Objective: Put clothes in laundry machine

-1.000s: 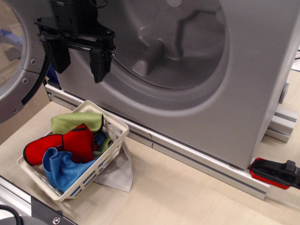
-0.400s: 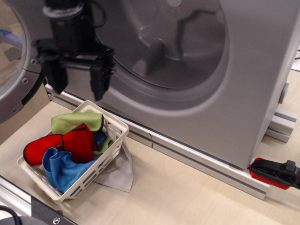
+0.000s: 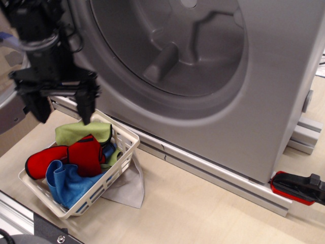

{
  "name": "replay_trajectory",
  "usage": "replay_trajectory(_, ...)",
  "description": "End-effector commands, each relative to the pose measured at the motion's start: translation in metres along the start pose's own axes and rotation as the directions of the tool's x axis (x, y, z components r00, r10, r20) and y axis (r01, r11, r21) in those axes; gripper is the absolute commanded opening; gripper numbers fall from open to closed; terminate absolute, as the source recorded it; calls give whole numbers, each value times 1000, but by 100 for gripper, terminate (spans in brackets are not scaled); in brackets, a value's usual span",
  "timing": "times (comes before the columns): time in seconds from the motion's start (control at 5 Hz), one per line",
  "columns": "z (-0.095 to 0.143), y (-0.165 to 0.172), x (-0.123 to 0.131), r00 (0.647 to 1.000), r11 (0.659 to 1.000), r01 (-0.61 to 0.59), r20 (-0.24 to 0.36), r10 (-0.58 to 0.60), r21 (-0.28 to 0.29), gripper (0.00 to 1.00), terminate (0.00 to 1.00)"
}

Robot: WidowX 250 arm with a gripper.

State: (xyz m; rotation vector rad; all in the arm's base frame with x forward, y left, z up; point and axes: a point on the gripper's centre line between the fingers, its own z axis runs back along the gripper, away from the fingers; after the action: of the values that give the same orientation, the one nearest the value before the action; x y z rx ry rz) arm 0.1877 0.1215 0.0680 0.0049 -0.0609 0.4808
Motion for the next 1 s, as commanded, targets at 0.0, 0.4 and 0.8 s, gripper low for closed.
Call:
replay_trajectory(0.0,-29,30,-19,969,971,-233,70,236,-51,100,0)
replay_trajectory(0.4,-61,21,-11,931,929,-359,40,363,-91,100,0)
replay_trajectory(0.8,-77,-3,-1,934,928,-353,18,357,-115,100,0)
